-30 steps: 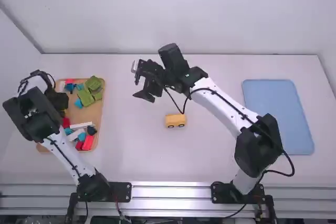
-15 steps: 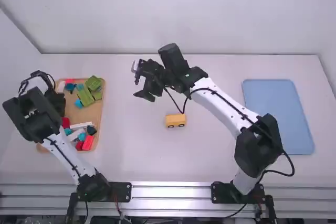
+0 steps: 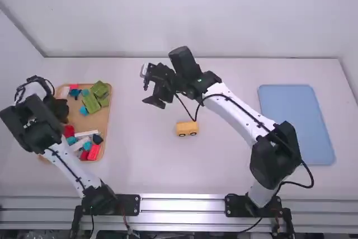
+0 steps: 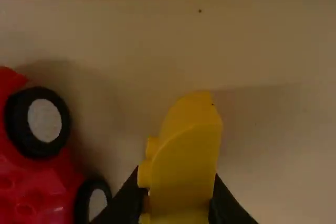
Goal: Assemble lego blocks to make yellow taxi
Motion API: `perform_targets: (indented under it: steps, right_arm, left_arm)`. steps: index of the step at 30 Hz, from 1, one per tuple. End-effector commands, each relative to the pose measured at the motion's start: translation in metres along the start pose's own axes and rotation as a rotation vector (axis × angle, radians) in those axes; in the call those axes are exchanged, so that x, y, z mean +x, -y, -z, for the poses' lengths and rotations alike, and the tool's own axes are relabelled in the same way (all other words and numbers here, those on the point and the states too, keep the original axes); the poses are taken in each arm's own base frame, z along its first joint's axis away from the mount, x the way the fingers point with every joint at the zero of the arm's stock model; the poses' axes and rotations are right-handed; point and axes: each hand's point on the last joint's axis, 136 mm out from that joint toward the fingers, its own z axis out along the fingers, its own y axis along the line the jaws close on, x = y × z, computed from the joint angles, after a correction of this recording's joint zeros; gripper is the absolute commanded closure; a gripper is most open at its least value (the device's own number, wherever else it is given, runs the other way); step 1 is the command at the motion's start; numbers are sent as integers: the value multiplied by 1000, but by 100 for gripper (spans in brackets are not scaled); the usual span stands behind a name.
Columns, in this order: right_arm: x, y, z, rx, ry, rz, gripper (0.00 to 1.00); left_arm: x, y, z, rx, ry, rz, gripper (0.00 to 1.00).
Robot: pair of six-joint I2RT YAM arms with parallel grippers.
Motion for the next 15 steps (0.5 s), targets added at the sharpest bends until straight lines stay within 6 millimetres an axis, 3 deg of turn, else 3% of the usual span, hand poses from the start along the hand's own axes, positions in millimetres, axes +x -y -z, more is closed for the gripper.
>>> perform_targets:
  steps: [1,3,6,7,9,12,15]
  right_arm:
    - [-3,9,3,13,10,-5,2]
    - [-2,13,5,22,11,-15,2]
    - [-2,26,10,53,30,-74,2]
    - [-2,27,11,55,31,-77,2]
    - [-2,38,16,81,48,-140,2]
    - [0,45,20,94,57,-181,2]
    - [1,50,23,103,64,-207,2]
  left_arm:
    - [-4,10,22,63,-24,-80,98]
    - [-7,12,37,83,-7,-113,98]
    - [-10,10,74,102,79,-155,98]
    - [-11,10,76,102,85,-156,98]
    - [-7,6,105,126,162,-175,98]
    - [11,15,134,233,231,-279,98]
    - [51,38,167,435,305,-526,98]
